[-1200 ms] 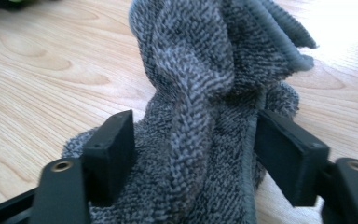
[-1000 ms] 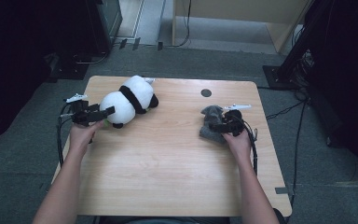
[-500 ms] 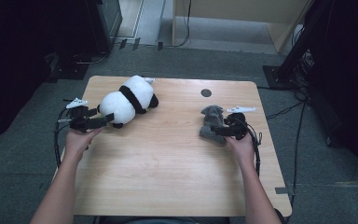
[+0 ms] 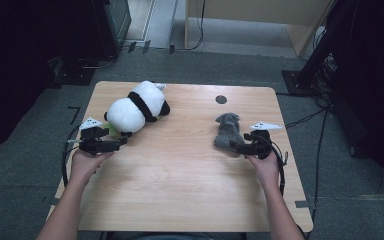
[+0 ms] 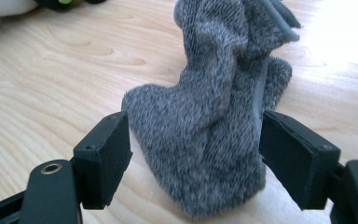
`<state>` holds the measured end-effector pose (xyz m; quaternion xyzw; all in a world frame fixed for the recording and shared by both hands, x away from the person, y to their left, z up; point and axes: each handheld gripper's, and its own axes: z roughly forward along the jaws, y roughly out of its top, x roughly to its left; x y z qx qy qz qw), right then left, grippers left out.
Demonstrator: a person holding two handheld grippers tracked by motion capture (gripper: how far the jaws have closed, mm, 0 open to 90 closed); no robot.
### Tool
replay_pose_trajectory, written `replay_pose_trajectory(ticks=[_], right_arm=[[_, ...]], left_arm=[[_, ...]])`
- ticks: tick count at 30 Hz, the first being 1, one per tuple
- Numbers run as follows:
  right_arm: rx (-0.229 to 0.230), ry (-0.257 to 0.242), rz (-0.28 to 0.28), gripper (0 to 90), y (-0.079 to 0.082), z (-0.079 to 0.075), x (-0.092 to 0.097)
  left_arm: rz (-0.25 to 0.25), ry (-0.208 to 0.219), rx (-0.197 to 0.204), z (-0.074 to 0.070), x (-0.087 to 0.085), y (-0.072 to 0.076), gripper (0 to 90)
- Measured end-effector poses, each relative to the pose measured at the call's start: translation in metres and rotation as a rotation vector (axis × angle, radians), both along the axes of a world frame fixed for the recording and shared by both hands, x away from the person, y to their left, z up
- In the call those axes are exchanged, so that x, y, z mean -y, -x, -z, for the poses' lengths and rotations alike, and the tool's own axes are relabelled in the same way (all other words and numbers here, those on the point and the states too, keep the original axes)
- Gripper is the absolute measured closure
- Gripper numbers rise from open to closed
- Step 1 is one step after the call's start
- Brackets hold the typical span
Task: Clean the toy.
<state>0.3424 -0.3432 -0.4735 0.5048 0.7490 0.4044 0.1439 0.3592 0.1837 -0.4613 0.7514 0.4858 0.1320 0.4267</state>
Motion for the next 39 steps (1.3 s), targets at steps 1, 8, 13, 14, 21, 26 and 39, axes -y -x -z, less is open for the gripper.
replay_pose_trajectory(ticks=[1,8,13,14,21,26,39], right_arm=[[0.006,0.002,0.0,25.0,0.003,0.001,0.001],[-0.011,0.027,-0.037,20.8,0.016,0.011,0.001],[-0.047,0.022,-0.047,16.5,0.022,0.019,0.0],[-0.059,0.017,-0.051,16.2,0.023,0.021,0.0],[-0.063,0.07,-0.037,14.9,0.025,0.029,0.009],[-0.083,0.079,-0.019,14.9,0.022,0.038,0.015],[-0.004,0.118,0.008,14.0,0.026,0.047,0.013]], left_arm=[[0.007,0.0,-0.004,0.001,0.001,0.002,9.0],[0.085,0.03,0.013,0.007,0.003,0.015,18.2],[0.127,0.015,0.036,0.011,0.01,0.018,22.2],[0.13,0.017,0.034,0.012,0.012,0.018,22.2],[0.152,-0.017,0.035,0.02,0.02,0.017,22.5],[0.168,-0.068,0.032,0.03,0.026,0.016,23.6],[0.18,-0.152,0.025,0.038,0.035,0.016,23.6]])
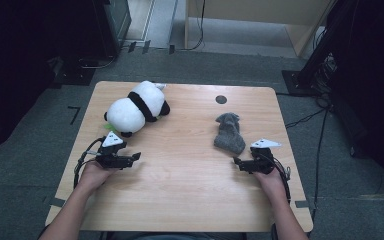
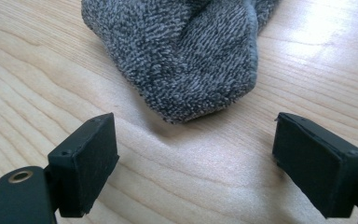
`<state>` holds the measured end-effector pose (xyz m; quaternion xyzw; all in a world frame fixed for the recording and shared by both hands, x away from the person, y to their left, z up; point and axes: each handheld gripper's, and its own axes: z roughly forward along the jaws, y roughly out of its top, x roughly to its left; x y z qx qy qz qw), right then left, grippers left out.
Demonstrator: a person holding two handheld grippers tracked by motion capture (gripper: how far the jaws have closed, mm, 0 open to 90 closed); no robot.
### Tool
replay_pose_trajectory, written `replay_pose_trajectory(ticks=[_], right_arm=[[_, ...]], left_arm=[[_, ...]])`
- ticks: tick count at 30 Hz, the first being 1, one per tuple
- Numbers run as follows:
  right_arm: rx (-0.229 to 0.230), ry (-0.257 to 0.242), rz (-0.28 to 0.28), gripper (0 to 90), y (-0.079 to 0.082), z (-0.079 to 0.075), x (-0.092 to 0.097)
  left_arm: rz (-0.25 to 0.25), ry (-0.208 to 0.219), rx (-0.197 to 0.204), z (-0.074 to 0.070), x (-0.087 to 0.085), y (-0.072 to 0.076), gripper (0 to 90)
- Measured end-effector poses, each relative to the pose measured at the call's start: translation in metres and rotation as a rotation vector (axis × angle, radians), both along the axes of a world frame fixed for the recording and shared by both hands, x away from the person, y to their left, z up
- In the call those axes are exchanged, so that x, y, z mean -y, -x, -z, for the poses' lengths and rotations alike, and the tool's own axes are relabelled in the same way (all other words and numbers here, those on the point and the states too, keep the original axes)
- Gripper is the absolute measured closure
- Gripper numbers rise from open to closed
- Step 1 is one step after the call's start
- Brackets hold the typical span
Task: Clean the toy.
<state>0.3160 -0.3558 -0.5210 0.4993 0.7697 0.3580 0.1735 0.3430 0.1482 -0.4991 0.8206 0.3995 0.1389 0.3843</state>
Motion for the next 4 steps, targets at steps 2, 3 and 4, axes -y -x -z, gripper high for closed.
replay_pose_trajectory(ticks=[2,3,4], right_arm=[[0.014,0.005,0.0,14.0,0.0004,0.0009,0.0002],[0.013,0.006,0.001,14.0,0.0006,0.0009,0.0],[0.012,0.005,0.004,13.9,0.0009,0.001,-0.0005]], left_arm=[[0.0,-0.002,-0.002,0.0004,0.0001,-0.0002,23.6],[-0.002,-0.001,-0.003,0.0005,0.0001,-0.0004,23.6],[-0.002,-0.002,-0.002,0.0006,-0.0001,-0.0007,23.6]])
